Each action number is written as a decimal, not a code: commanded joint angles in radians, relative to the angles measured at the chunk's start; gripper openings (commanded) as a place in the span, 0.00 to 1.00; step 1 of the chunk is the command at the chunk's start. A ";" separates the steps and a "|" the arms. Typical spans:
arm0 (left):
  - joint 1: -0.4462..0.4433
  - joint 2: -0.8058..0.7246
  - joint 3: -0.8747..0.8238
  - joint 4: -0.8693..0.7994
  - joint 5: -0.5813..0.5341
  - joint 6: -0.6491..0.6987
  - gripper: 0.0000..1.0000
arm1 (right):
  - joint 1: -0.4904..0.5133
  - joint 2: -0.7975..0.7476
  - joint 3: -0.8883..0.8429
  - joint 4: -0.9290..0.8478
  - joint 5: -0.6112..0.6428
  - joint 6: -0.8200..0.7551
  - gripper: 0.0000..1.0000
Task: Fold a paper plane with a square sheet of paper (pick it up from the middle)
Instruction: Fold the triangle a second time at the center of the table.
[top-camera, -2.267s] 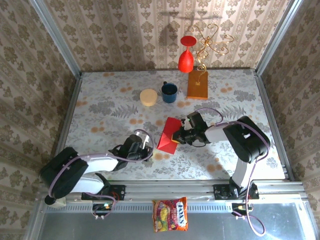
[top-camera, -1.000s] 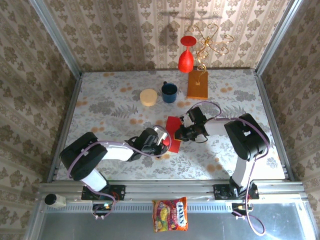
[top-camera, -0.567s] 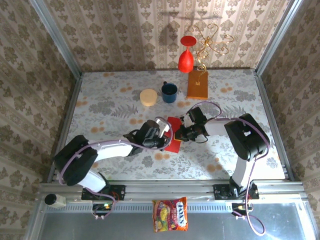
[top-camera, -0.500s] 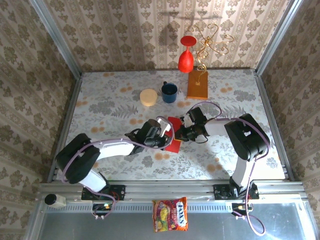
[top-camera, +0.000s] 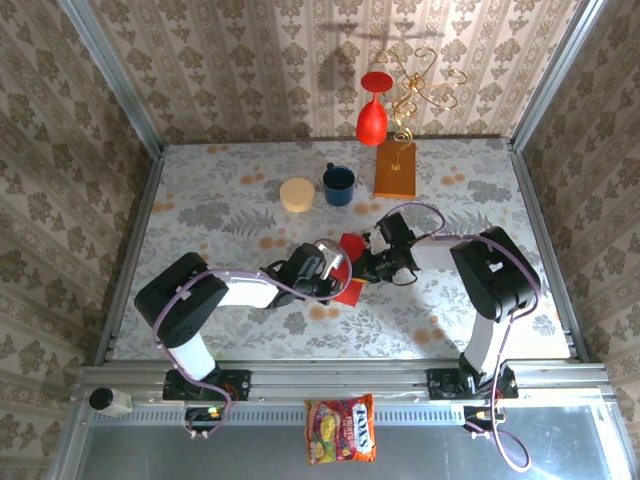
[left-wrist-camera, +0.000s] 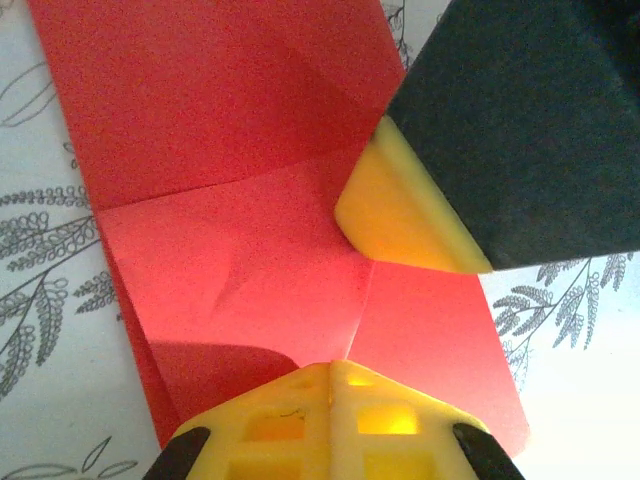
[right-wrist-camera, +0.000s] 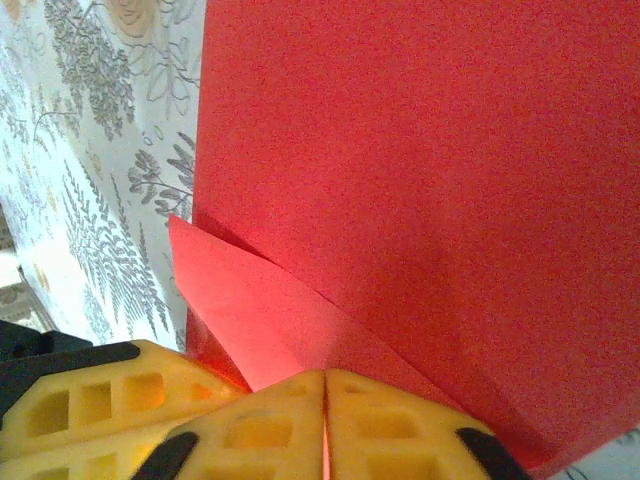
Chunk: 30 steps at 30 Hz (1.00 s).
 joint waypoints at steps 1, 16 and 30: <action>0.005 0.034 -0.048 -0.050 -0.022 -0.005 0.00 | -0.053 0.023 0.027 -0.110 0.072 0.001 0.18; 0.003 -0.022 -0.122 -0.043 -0.055 -0.219 0.00 | -0.170 -0.102 -0.006 -0.111 0.055 0.056 0.26; -0.113 -0.013 -0.086 -0.091 -0.248 -0.677 0.00 | 0.074 -0.119 -0.030 0.052 0.047 0.218 0.03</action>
